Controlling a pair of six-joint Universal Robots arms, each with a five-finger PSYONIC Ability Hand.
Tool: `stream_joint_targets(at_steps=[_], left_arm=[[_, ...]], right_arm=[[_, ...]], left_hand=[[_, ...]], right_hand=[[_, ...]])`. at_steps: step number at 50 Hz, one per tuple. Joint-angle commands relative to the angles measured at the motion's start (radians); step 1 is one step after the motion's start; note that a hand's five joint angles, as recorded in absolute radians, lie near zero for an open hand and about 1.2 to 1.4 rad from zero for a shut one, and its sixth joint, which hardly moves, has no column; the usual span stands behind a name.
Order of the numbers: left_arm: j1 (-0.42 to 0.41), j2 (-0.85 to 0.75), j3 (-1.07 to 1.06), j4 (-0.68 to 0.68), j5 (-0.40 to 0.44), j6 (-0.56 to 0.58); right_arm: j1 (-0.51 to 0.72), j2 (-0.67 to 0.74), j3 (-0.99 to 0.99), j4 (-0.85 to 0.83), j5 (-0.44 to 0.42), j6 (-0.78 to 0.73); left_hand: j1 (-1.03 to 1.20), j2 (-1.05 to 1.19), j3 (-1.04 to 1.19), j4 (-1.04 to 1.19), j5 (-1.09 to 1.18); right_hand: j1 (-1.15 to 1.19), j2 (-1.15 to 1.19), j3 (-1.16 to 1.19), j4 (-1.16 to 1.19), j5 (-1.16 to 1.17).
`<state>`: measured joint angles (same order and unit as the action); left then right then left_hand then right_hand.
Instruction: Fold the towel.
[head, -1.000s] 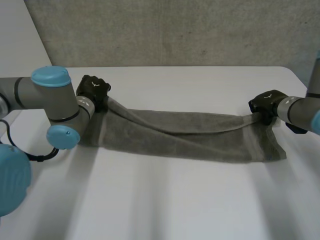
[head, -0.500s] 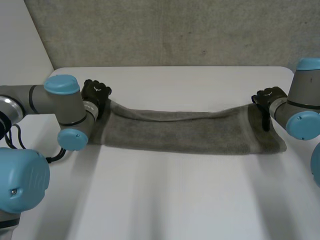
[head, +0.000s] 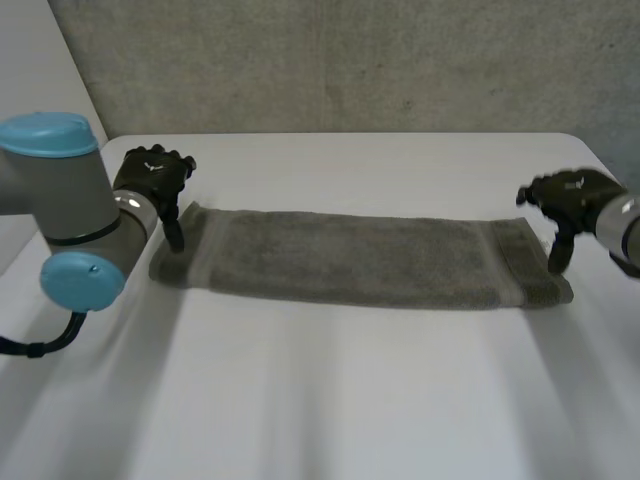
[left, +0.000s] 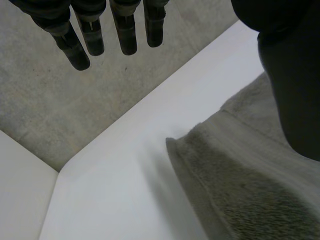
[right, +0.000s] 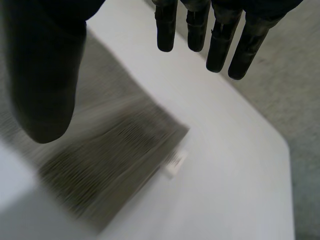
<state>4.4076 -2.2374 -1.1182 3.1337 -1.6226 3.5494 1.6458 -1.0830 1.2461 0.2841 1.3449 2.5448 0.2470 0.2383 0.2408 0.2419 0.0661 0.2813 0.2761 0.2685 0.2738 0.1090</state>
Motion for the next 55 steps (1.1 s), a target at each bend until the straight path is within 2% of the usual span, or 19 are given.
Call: stream_joint_targets(at_steps=[1, 4, 13, 16, 20, 36, 37, 38, 40, 42, 55], left_arm=[[0.003, 0.124, -0.155, 0.040, 0.070, -0.017], [0.000, 0.157, -0.207, 0.060, 0.087, -0.018], [-0.014, 0.163, -0.224, 0.068, 0.087, -0.020], [-0.014, 0.167, -0.230, 0.069, 0.087, -0.021], [-0.014, 0.170, -0.239, 0.074, 0.089, -0.023], [-0.019, 0.168, -0.250, 0.088, 0.090, -0.024], [-0.019, 0.168, -0.250, 0.088, 0.090, -0.024], [-0.019, 0.168, -0.250, 0.088, 0.090, -0.024], [-0.019, 0.168, -0.252, 0.094, 0.092, -0.024], [-0.019, 0.170, -0.253, 0.097, 0.092, -0.023], [-0.013, 0.168, -0.262, 0.106, 0.092, -0.023]], right_arm=[[-0.021, -0.075, 0.296, -0.145, -0.007, -0.069], [-0.021, -0.065, 0.386, -0.258, -0.021, -0.087], [-0.021, 0.005, 0.437, -0.450, -0.043, -0.087], [-0.021, 0.012, 0.437, -0.462, -0.043, -0.089], [-0.021, 0.034, 0.432, -0.483, -0.043, -0.089], [-0.031, 0.075, 0.406, -0.493, -0.040, -0.144], [-0.031, 0.077, 0.404, -0.494, -0.040, -0.146], [-0.031, 0.077, 0.404, -0.494, -0.040, -0.146], [-0.031, 0.089, 0.397, -0.505, -0.033, -0.146], [-0.032, 0.092, 0.391, -0.511, -0.027, -0.146], [-0.147, 0.072, 0.352, -0.494, -0.017, -0.149]], left_hand=[[-0.048, -0.039, -0.042, -0.043, -0.042], [-0.048, -0.039, -0.042, -0.043, -0.042], [-0.048, -0.039, -0.042, -0.043, -0.042], [-0.048, -0.039, -0.042, -0.043, -0.042], [-0.048, -0.039, -0.042, -0.043, -0.042], [-0.048, -0.039, -0.042, -0.043, -0.042], [-0.048, -0.039, -0.042, -0.043, -0.042], [-0.048, -0.039, -0.042, -0.043, -0.042], [-0.048, -0.039, -0.042, -0.043, -0.042], [-0.048, -0.039, -0.042, -0.043, -0.042], [-0.048, -0.039, -0.042, -0.043, -0.042]], right_hand=[[0.059, 0.064, 0.072, 0.067, 0.057], [0.129, 0.134, 0.142, 0.137, 0.127], [0.253, 0.258, 0.265, 0.260, 0.250], [0.297, 0.302, 0.310, 0.304, 0.295], [0.490, 0.495, 0.503, 0.498, 0.488], [0.549, 0.555, 0.562, 0.557, 0.547], [0.669, 0.674, 0.681, 0.676, 0.666], [0.670, 0.675, 0.683, 0.677, 0.668], [1.037, 1.043, 1.050, 1.045, 1.035], [1.114, 1.119, 1.127, 1.122, 1.112], [1.115, 1.120, 1.128, 1.122, 1.113]])
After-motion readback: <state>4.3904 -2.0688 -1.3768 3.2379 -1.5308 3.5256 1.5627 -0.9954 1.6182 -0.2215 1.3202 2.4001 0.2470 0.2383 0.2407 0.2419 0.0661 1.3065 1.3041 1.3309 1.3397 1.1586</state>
